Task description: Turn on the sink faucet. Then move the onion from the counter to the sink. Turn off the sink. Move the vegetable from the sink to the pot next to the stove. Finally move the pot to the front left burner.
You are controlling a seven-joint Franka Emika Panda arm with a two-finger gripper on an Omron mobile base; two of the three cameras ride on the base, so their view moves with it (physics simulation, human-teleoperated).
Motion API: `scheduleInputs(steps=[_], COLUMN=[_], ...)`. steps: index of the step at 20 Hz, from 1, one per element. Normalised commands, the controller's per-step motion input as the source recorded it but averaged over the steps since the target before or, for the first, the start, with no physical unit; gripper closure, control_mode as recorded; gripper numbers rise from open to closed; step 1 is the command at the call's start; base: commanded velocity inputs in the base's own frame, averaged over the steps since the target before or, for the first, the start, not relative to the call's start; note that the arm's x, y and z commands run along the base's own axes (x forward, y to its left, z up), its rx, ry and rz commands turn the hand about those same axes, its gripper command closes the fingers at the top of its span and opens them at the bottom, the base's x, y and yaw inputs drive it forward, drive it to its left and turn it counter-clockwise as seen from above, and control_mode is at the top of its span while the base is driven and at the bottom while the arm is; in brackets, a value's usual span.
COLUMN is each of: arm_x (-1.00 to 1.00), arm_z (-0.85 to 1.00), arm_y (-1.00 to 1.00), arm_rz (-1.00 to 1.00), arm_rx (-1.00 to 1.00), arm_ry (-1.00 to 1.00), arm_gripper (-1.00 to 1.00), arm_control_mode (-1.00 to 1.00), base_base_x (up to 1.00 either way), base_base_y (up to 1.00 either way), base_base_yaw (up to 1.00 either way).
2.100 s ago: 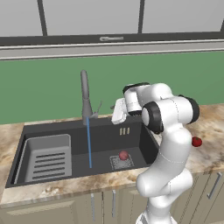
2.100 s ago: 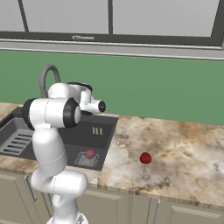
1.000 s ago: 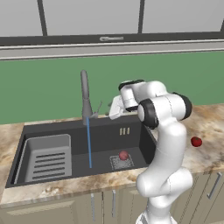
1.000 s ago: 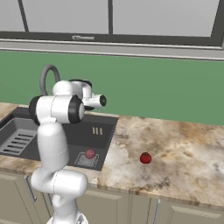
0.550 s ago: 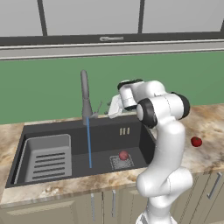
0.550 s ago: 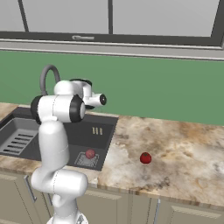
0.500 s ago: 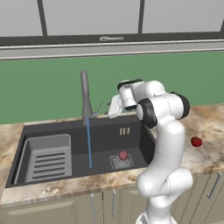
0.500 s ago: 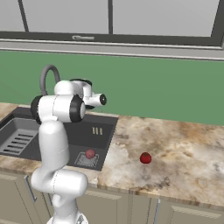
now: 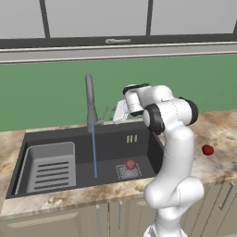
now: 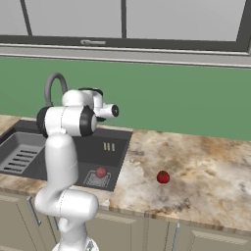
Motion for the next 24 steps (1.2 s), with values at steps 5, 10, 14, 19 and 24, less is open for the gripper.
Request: scheduleInputs(steps=[5,10,14,19,24], arm_x=[0.12,0.14,0.15,0.17,0.16], arm_z=[0.0,0.0,-0.01,-0.04,-0.04], arm_y=[0.05,0.05,0.04,0.04,0.03], arm_rz=[0.0,0.0,0.0,0.0,0.0], arm_rx=[0.0,0.0,0.0,0.0,0.0], arm_ry=[0.0,0.0,0.01,0.01,0.01], arm_gripper=[-1.0,-1.0,-1.0,-1.0,-1.0], arm_control_mode=[-1.0,-1.0,-1.0,-1.0,-1.0], base_base_x=[0.0,0.0,0.0,0.0,0.0], base_base_y=[0.0,0.0,0.0,0.0,0.0], base_base_yaw=[0.0,0.0,0.0,0.0,0.0])
